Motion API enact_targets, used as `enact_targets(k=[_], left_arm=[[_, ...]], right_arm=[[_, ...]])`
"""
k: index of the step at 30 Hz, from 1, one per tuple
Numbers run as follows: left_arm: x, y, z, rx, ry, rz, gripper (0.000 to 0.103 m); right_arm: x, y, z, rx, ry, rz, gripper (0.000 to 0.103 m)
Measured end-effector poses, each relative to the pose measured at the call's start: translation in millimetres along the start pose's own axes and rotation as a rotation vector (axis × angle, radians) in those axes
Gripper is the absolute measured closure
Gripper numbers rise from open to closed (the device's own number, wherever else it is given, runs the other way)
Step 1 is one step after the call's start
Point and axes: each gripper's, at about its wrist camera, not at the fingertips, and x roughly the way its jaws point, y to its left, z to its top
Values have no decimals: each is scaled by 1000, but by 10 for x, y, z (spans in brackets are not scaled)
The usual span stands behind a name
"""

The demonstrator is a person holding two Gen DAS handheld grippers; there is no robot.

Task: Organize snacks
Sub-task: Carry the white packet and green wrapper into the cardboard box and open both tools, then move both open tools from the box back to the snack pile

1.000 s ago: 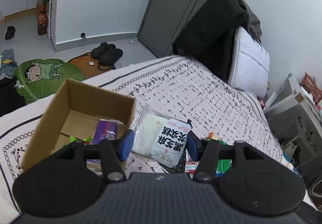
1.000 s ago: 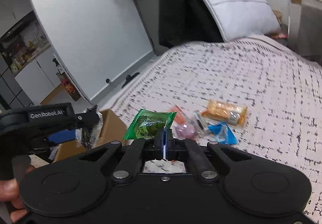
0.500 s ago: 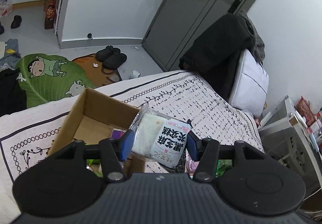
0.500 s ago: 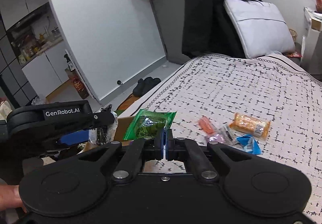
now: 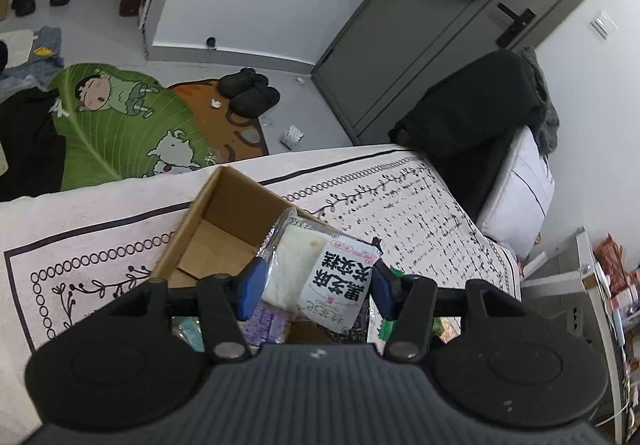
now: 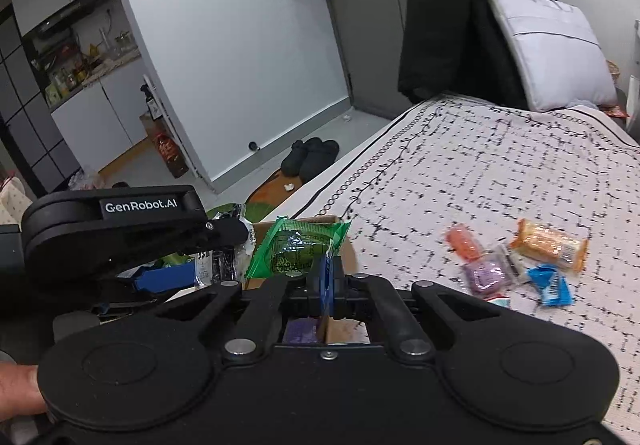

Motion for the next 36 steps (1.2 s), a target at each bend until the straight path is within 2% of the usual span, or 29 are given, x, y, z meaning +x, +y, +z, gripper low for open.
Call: enact_targets(k=[10,17,28,30,34,36], left_arm=[[187,258,90,-95,65,32,43],[129,329,171,-124,17,33,28],[166,313,185,-135,24,43,25],[163,268,167,-130,24,43,22],[144,167,132,-100,14,47,19],[146,120,109,-84,12,54,18]], right_arm=[[280,196,-39,-7,41,-1,101],[393,220,-48,5,60,11,101],[413,119,-66,8,78,-10,94],[373,48,-65,20,73,-17,91],[272,-99,-62,32,48,-59,63],[217,-184,-71,36,39,-77,58]])
